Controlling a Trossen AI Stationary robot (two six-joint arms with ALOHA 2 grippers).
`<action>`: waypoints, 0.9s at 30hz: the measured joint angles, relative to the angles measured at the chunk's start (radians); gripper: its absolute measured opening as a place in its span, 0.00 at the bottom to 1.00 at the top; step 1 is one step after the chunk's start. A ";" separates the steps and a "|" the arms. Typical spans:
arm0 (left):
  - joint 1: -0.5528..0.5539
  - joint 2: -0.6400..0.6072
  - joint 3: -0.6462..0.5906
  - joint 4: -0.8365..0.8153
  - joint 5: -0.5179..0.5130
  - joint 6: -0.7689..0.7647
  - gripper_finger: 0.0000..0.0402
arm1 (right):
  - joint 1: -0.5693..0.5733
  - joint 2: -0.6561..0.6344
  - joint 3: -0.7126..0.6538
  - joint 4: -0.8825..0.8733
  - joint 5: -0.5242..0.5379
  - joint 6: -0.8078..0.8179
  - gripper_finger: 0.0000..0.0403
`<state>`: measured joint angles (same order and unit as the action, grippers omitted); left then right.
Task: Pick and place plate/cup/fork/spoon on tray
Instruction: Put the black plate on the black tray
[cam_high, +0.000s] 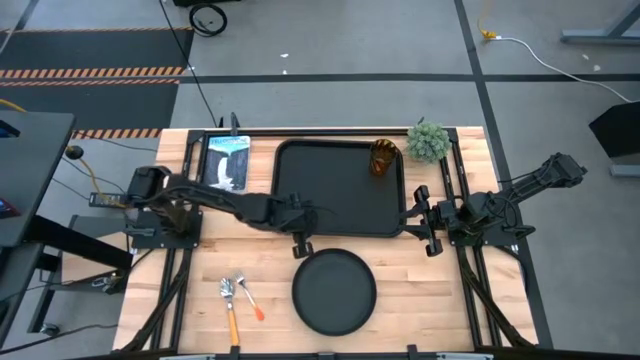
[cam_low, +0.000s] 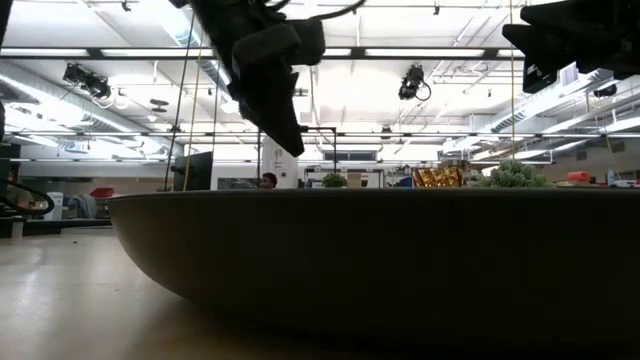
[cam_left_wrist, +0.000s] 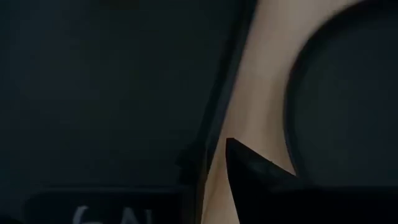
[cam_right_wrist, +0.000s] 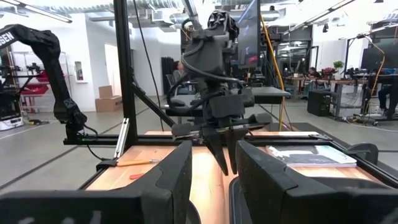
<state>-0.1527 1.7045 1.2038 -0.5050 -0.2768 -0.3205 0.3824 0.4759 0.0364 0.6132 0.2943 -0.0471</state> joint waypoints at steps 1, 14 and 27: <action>-0.010 -0.008 -0.016 0.016 -0.023 -0.030 0.19 | 0.000 0.000 0.000 0.000 0.000 0.000 0.33; -0.102 -0.015 -0.067 0.013 -0.075 -0.475 0.45 | 0.000 0.000 0.000 0.000 0.000 0.000 0.33; -0.136 0.045 -0.067 0.028 0.115 -0.768 0.46 | 0.000 0.000 0.000 -0.001 0.000 0.000 0.33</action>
<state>-0.2891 1.7497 1.1370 -0.4771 -0.1622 -1.0888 0.3820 0.4759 0.0364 0.6125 0.2943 -0.0471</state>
